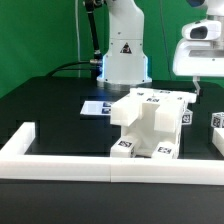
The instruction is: Assemble chair
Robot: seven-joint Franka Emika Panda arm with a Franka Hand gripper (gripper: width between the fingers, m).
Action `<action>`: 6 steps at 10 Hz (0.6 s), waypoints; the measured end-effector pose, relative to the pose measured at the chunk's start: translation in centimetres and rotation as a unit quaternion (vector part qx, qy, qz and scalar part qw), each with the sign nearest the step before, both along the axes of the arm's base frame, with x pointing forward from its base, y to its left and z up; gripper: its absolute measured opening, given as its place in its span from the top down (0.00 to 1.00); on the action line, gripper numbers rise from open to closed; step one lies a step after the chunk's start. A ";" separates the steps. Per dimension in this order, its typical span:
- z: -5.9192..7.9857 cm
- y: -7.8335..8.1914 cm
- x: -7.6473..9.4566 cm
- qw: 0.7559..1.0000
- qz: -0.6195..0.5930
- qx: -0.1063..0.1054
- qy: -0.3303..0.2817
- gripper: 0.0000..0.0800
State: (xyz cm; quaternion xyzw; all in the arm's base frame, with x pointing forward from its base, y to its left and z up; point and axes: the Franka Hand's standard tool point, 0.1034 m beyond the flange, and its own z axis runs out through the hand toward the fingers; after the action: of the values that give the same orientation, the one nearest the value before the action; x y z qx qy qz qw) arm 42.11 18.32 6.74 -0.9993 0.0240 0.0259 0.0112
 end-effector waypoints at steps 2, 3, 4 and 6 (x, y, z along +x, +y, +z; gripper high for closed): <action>-0.1 0.5 0.1 0.996 0.091 0.004 -0.002 0.19; -0.2 0.5 0.1 0.993 0.121 0.006 -0.006 0.19; -0.2 0.4 0.2 0.989 0.148 0.006 -0.007 0.19; -0.3 0.4 0.2 0.986 0.164 0.007 -0.009 0.19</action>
Offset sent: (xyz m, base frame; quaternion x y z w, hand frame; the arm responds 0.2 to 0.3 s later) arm 0.0000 0.0000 0.0000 0.0000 0.0000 -0.1296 0.9916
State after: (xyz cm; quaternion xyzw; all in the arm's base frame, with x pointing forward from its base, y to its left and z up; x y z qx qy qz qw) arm 42.32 18.67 6.41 -0.9899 -0.1402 0.0183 0.0136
